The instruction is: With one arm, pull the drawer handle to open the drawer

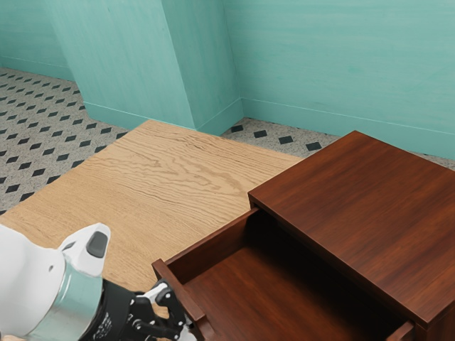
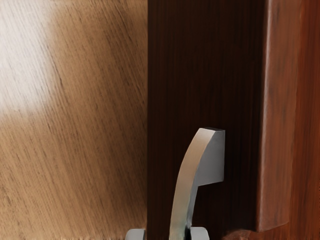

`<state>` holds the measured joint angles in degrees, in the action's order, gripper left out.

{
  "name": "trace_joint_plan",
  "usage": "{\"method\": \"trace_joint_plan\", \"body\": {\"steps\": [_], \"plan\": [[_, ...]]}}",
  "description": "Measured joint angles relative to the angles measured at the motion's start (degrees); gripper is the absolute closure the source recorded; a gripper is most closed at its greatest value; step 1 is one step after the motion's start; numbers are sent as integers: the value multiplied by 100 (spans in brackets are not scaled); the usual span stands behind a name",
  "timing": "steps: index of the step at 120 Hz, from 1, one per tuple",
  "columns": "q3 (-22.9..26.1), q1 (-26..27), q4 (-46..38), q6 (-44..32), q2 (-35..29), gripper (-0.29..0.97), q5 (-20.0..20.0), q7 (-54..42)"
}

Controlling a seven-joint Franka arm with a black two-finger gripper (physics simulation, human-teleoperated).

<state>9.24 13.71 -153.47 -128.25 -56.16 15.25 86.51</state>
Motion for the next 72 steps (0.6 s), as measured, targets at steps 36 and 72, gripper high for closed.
{"method": "trace_joint_plan", "body": {"steps": [36, 72], "plan": [[-82, 41, 466, 561, -171, 41, -2, 31], [-1032, -17, 3311, 2405, 2262, 12, -549, 42]]}}
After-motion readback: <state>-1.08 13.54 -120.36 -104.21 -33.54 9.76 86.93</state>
